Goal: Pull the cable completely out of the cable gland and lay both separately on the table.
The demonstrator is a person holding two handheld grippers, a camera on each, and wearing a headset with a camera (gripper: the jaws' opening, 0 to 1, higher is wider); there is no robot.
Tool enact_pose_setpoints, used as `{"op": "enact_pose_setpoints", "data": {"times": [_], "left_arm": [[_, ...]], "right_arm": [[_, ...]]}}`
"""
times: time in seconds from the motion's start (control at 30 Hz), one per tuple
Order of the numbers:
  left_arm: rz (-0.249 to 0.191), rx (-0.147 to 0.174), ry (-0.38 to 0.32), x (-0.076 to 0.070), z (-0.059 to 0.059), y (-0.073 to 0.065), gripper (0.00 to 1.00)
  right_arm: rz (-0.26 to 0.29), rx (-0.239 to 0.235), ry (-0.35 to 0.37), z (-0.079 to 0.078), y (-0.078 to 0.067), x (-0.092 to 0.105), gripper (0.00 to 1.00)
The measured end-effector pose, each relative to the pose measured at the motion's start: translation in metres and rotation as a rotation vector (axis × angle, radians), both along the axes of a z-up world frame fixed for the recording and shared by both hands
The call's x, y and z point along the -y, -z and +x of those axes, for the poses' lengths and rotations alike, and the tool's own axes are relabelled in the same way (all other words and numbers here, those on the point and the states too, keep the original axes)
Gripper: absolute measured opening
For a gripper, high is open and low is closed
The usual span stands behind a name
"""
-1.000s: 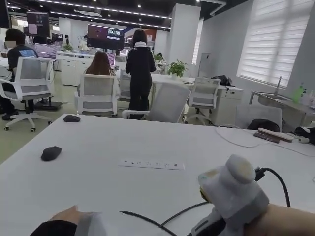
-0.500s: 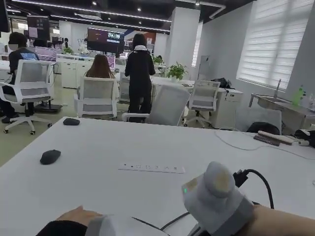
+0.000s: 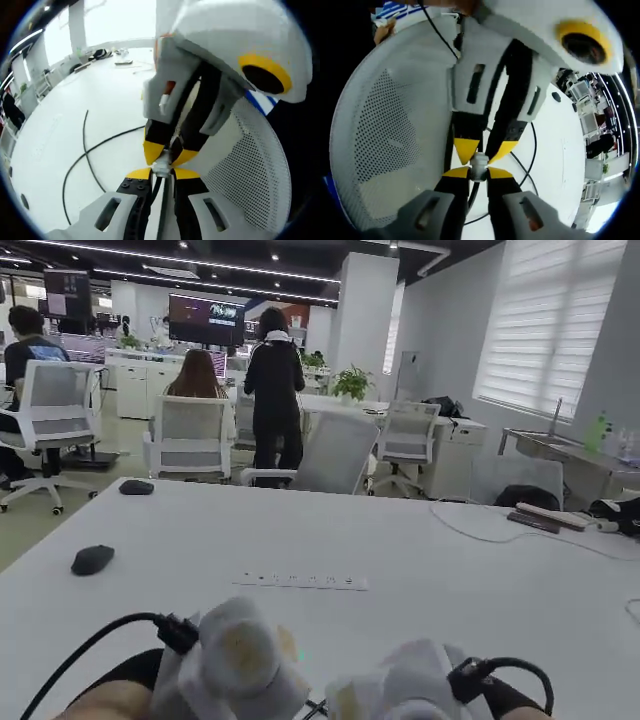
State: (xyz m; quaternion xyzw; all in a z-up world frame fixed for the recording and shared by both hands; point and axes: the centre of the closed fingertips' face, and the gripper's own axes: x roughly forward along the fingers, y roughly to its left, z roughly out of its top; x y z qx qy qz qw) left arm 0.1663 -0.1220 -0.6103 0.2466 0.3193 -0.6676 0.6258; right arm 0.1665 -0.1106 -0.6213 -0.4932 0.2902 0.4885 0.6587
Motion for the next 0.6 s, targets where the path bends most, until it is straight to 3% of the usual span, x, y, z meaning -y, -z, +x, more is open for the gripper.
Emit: {"op": "enact_pose_setpoints", "data": {"times": [0.07, 0.13, 0.2, 0.27, 0.3, 0.33, 0.43, 0.47, 0.53, 0.6], "left_arm": [[-0.015, -0.05, -0.006, 0.001, -0.001, 0.002, 0.16], [-0.019, -0.045, 0.001, 0.002, -0.001, 0.005, 0.16], [-0.014, -0.032, 0.017, 0.004, -0.007, 0.008, 0.16], [-0.01, 0.05, 0.056, 0.006, -0.006, 0.007, 0.16], [0.016, 0.109, 0.076, 0.004, -0.003, 0.009, 0.16], [0.03, 0.14, 0.082, 0.002, -0.001, 0.009, 0.16], [0.046, 0.247, 0.128, 0.002, 0.002, 0.005, 0.17], [0.046, 0.302, 0.153, 0.003, 0.002, 0.002, 0.17], [0.037, 0.384, 0.192, 0.006, 0.002, -0.004, 0.17], [0.043, 0.479, 0.211, 0.008, 0.005, -0.009, 0.17]], "right_arm": [[0.003, -0.007, 0.007, -0.002, 0.003, 0.001, 0.11], [0.03, -0.029, 0.034, -0.001, 0.006, 0.004, 0.12], [0.106, -0.123, 0.099, -0.006, 0.009, 0.003, 0.12], [0.185, -0.188, 0.161, -0.006, 0.005, 0.004, 0.15], [0.214, -0.221, 0.178, -0.008, 0.004, 0.004, 0.17], [0.239, -0.249, 0.195, -0.008, 0.003, 0.005, 0.2], [0.295, -0.281, 0.231, -0.001, -0.004, 0.008, 0.21], [0.321, -0.308, 0.247, 0.001, -0.007, 0.008, 0.21], [0.344, -0.351, 0.257, 0.001, -0.009, 0.006, 0.21], [0.322, -0.367, 0.244, 0.001, -0.007, 0.006, 0.19]]}}
